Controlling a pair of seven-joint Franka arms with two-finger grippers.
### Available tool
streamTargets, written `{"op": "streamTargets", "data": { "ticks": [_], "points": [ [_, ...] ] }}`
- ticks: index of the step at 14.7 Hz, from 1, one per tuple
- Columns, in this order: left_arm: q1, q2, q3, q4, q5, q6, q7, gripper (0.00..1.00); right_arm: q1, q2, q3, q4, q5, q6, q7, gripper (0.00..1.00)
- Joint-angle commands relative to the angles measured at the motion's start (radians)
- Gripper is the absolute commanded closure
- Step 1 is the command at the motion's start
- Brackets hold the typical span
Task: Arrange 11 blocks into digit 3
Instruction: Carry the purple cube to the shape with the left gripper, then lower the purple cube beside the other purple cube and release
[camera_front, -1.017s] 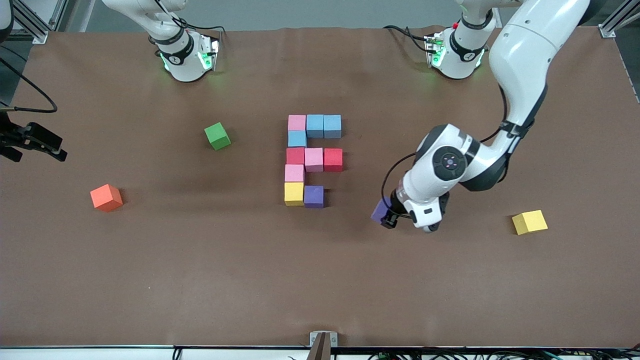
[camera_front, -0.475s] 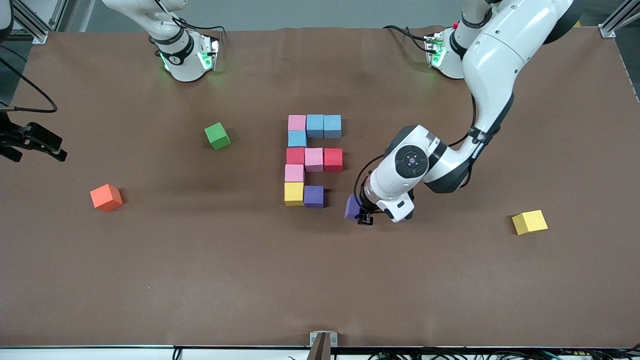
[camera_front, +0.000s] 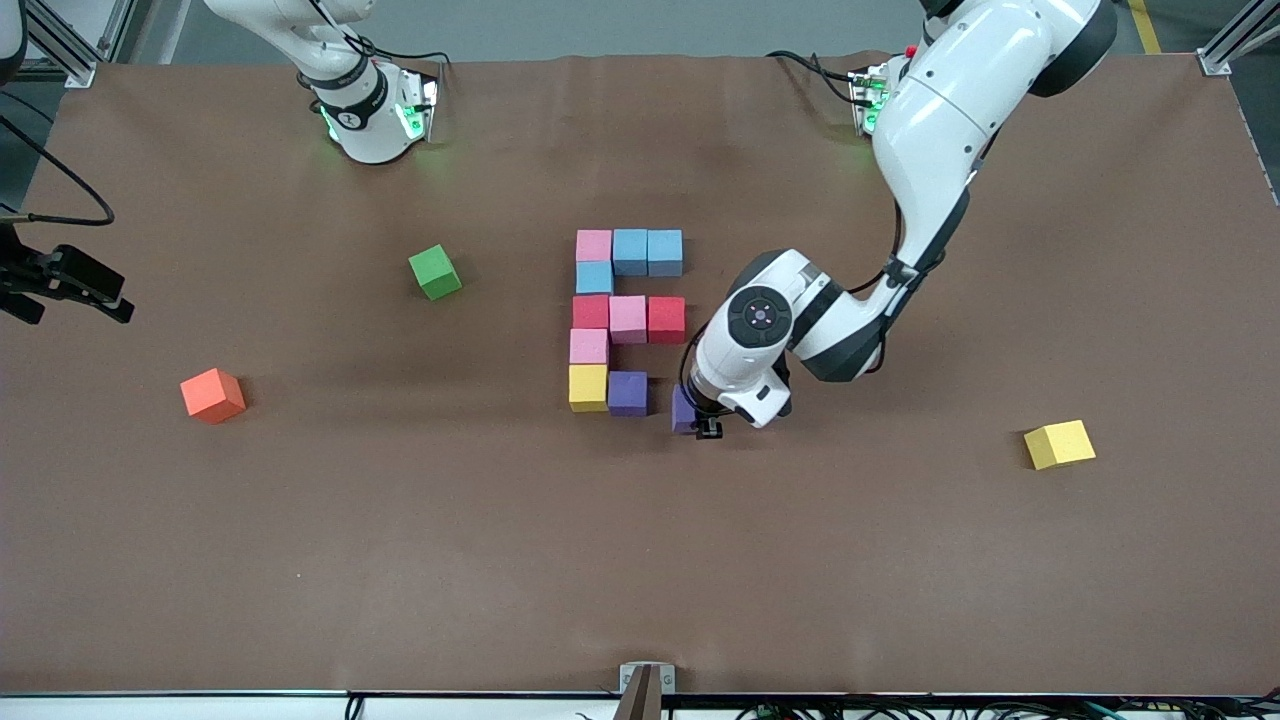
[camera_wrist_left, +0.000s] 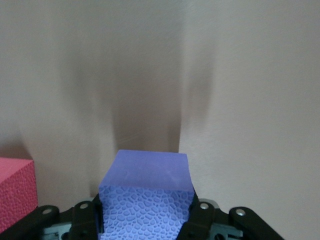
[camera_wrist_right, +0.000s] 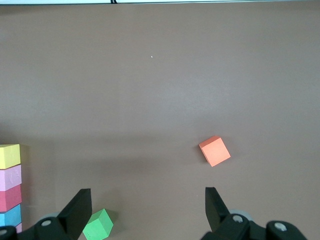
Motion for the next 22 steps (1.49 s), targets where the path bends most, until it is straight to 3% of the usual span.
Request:
{"op": "streamTargets", "data": {
  "ticks": [1, 5, 22],
  "points": [
    [-0.040, 0.033, 0.022, 0.055, 0.003, -0.021, -0.048, 0.84, 0.001, -0.013, 0.001, -0.008, -0.004, 0.002, -0.006, 0.00],
    [-0.147, 0.042, 0.123, 0.063, -0.011, -0.021, -0.064, 0.84, 0.001, -0.013, 0.001, -0.008, -0.004, 0.002, -0.006, 0.00],
    [-0.183, 0.060, 0.120, 0.072, -0.009, -0.038, -0.035, 0.84, 0.001, -0.013, 0.001, -0.008, -0.004, 0.004, -0.006, 0.00]
  ]
}}
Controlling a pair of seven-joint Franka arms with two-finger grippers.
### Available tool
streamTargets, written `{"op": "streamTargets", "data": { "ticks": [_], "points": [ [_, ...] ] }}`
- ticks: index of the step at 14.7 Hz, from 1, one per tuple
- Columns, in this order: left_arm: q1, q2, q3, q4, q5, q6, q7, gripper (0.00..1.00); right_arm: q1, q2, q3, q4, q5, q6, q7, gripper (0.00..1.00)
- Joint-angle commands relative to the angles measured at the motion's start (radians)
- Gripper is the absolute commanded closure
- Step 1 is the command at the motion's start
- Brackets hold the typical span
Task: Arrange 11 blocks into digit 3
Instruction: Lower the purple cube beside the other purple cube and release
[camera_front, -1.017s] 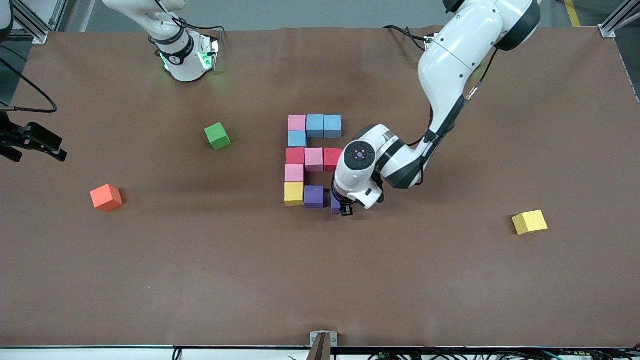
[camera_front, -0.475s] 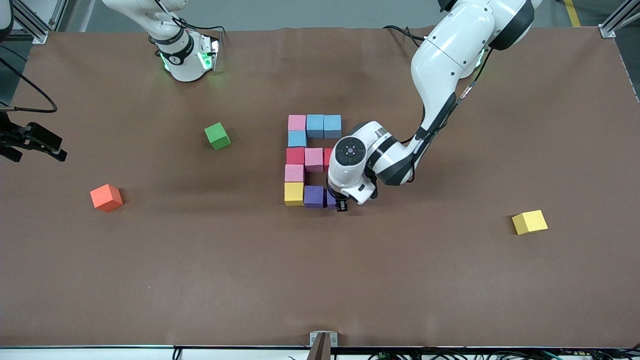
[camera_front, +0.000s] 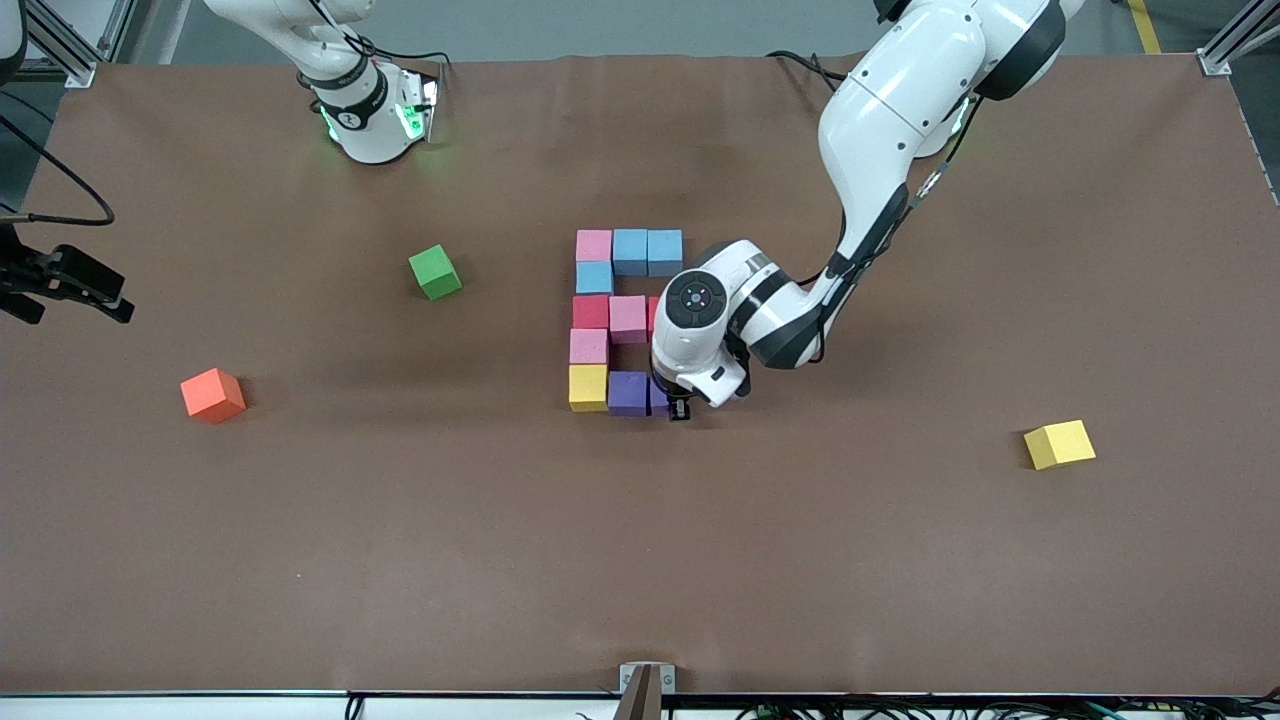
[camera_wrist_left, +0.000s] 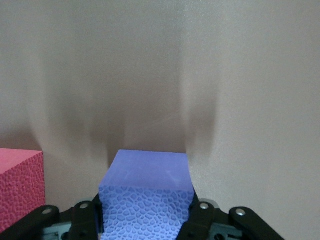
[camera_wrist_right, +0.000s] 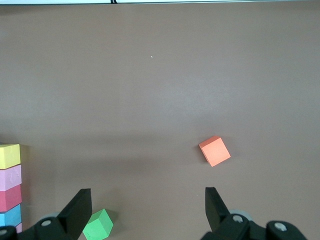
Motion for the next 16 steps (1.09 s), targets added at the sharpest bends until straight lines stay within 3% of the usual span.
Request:
{"op": "streamTargets", "data": {
  "ticks": [1, 12, 15, 16],
  "points": [
    [-0.015, 0.024, 0.005, 0.034, -0.009, -0.021, 0.017, 0.84, 0.001, -0.013, 0.001, -0.008, -0.004, 0.004, -0.006, 0.00],
    [-0.018, 0.035, 0.002, 0.048, -0.010, -0.019, 0.023, 0.78, 0.001, -0.013, 0.001, -0.008, -0.004, 0.004, -0.008, 0.00],
    [-0.021, 0.035, 0.002, 0.050, -0.009, -0.019, 0.023, 0.67, 0.001, -0.013, 0.001, -0.008, -0.004, 0.004, -0.008, 0.00],
    [-0.021, 0.033, 0.002, 0.050, -0.009, -0.019, 0.023, 0.59, 0.001, -0.013, 0.001, -0.008, -0.004, 0.004, -0.008, 0.00]
  ]
}}
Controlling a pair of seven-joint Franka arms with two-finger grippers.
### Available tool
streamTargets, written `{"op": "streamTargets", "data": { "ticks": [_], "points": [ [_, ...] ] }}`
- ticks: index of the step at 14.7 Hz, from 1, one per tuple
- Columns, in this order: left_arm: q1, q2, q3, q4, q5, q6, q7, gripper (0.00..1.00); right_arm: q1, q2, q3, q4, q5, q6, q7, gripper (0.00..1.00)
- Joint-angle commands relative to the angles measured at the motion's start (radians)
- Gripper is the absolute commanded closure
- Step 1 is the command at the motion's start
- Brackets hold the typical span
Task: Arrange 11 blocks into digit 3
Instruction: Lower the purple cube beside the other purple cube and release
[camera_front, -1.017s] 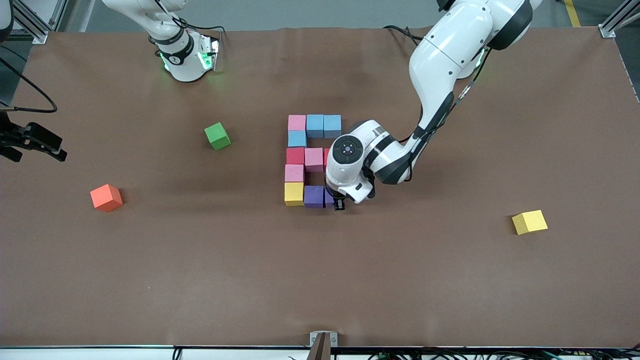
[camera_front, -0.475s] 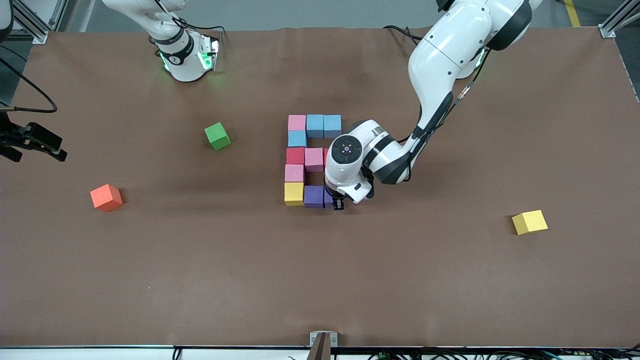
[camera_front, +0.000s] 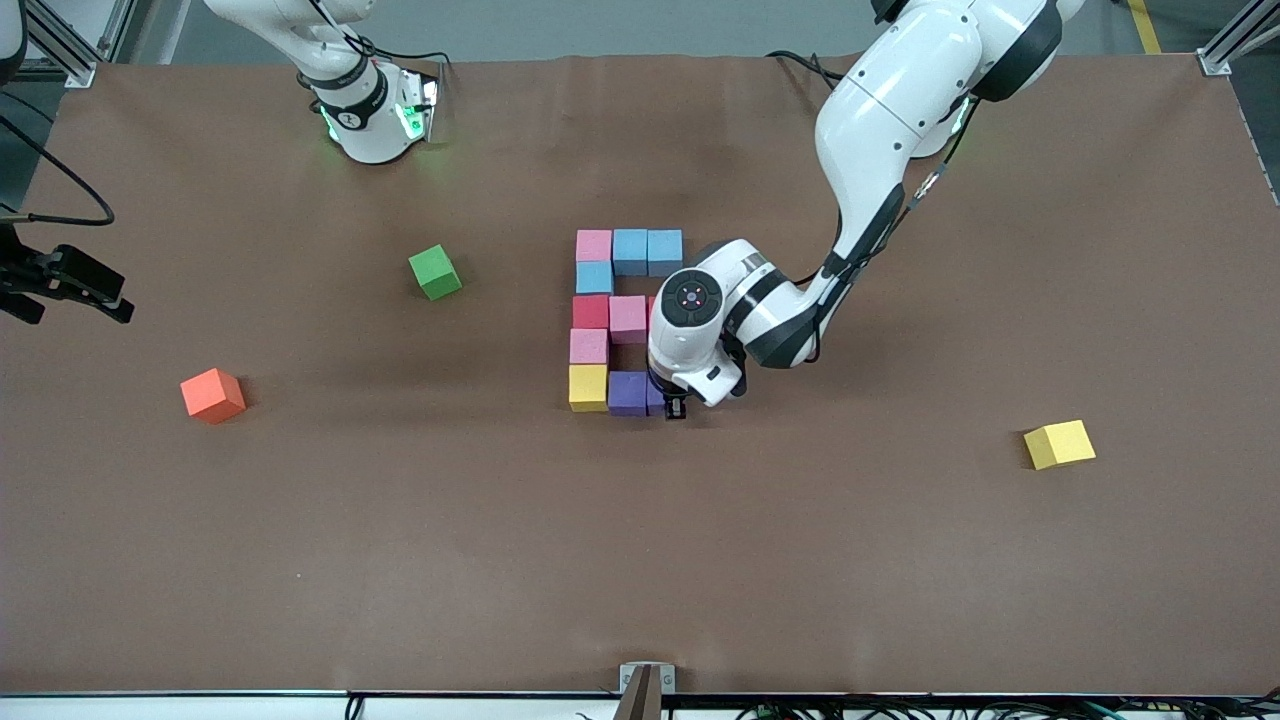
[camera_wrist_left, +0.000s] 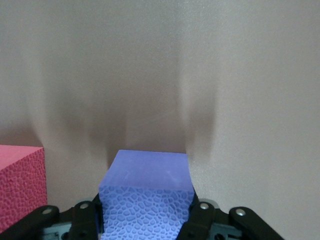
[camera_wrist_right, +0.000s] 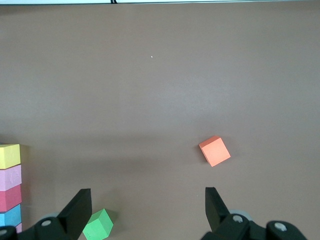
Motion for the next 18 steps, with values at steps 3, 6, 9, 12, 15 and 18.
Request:
{"op": "streamTargets", "data": {
  "ticks": [3, 6, 9, 12, 15, 18],
  "points": [
    [-0.015, 0.022, 0.002, 0.038, -0.009, -0.016, 0.016, 0.09, 0.001, -0.013, 0.001, -0.008, -0.004, 0.004, -0.008, 0.00],
    [-0.013, 0.002, 0.002, 0.036, 0.000, -0.017, 0.017, 0.00, 0.001, -0.011, 0.001, -0.008, -0.004, 0.004, -0.008, 0.00],
    [-0.006, -0.041, 0.002, 0.036, 0.013, -0.022, 0.040, 0.00, 0.002, -0.008, 0.001, -0.008, -0.004, 0.004, -0.008, 0.00],
    [0.010, -0.086, 0.009, 0.085, 0.008, -0.120, 0.098, 0.00, 0.002, -0.008, 0.001, -0.008, -0.004, 0.004, -0.008, 0.00],
    [0.022, -0.144, 0.013, 0.130, 0.008, -0.246, 0.262, 0.00, 0.002, -0.008, 0.001, -0.008, -0.004, 0.004, -0.008, 0.00],
    [0.085, -0.237, 0.016, 0.128, 0.011, -0.316, 0.565, 0.00, 0.002, -0.008, 0.001, -0.008, -0.004, 0.004, -0.008, 0.00]
  ]
}}
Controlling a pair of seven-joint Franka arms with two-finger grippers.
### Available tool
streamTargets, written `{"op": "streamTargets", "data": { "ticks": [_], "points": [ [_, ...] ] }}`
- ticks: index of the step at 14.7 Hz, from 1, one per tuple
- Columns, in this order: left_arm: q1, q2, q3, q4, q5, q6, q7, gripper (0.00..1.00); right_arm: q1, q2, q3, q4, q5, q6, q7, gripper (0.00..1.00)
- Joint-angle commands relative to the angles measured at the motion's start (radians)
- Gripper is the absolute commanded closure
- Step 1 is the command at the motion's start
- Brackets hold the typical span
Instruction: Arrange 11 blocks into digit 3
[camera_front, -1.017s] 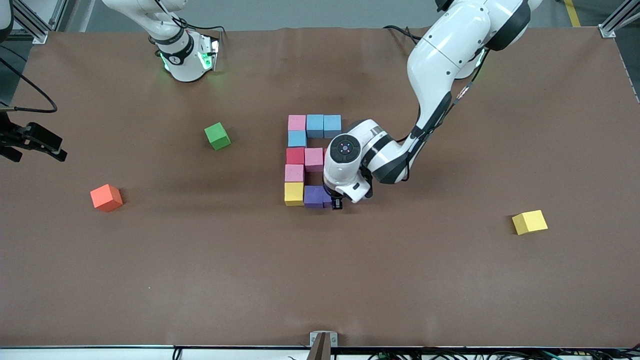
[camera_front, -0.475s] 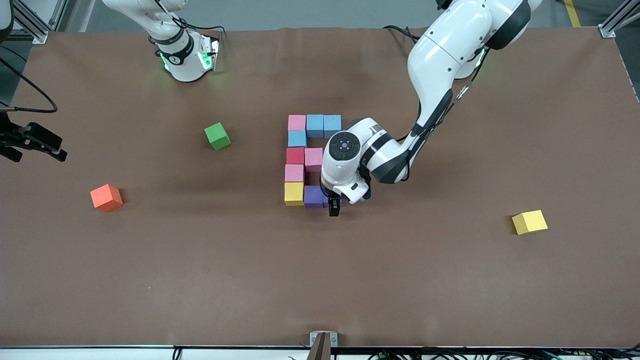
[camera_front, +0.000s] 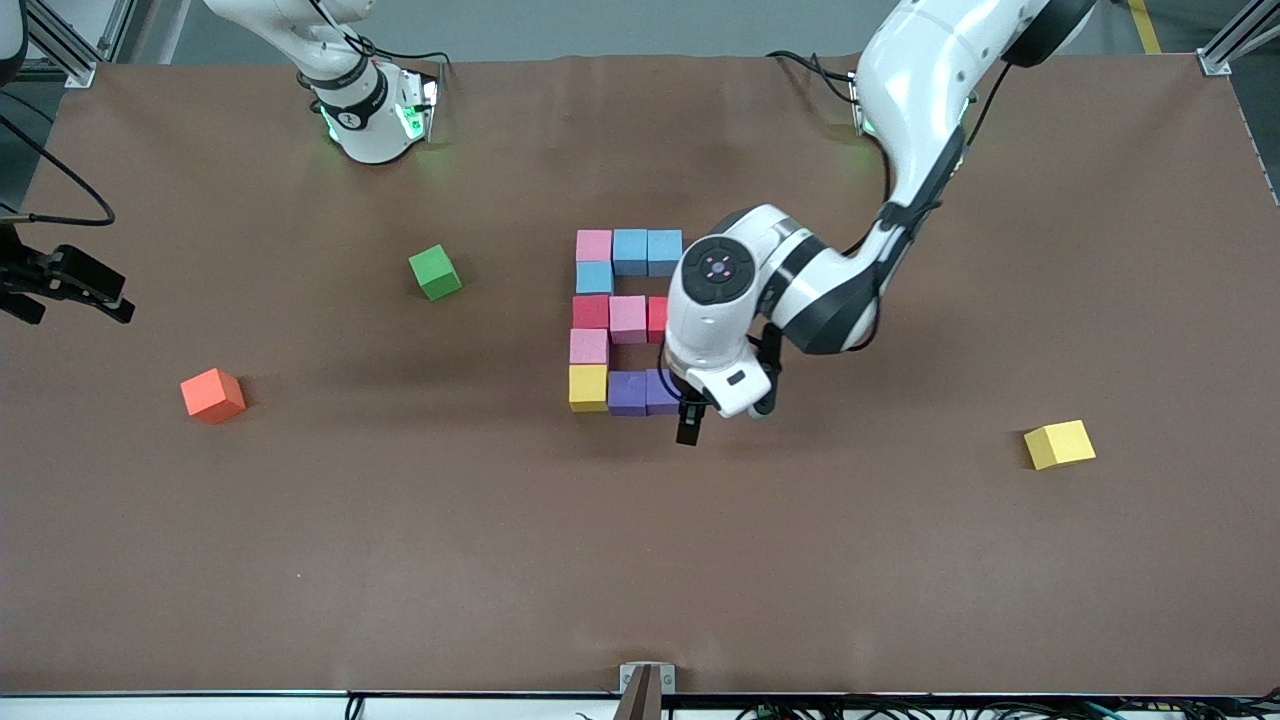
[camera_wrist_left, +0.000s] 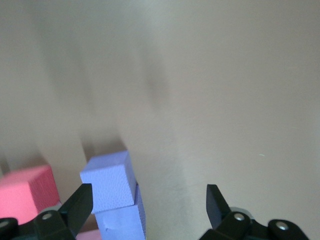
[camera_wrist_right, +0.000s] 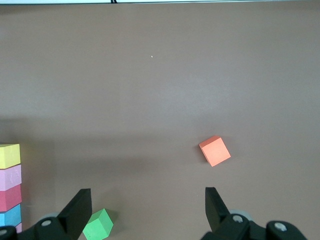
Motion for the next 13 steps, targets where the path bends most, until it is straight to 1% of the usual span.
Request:
{"op": "streamTargets", "data": {
  "ticks": [1, 4, 9, 13],
  "points": [
    [0.056, -0.099, 0.004, -0.018, 0.007, -0.084, 0.262, 0.00, 0.002, -0.008, 0.001, -0.007, -0.004, 0.004, -0.008, 0.00],
    [0.128, -0.187, -0.006, -0.024, -0.008, -0.190, 0.494, 0.00, 0.002, -0.008, 0.001, -0.007, -0.004, 0.004, -0.008, 0.00],
    [0.269, -0.318, -0.004, -0.028, -0.111, -0.301, 0.911, 0.00, 0.002, -0.008, 0.001, -0.007, -0.004, 0.004, -0.008, 0.00],
    [0.335, -0.423, 0.005, -0.044, -0.114, -0.449, 1.209, 0.00, 0.002, -0.008, 0.001, -0.007, -0.004, 0.004, -0.008, 0.00]
  ]
}}
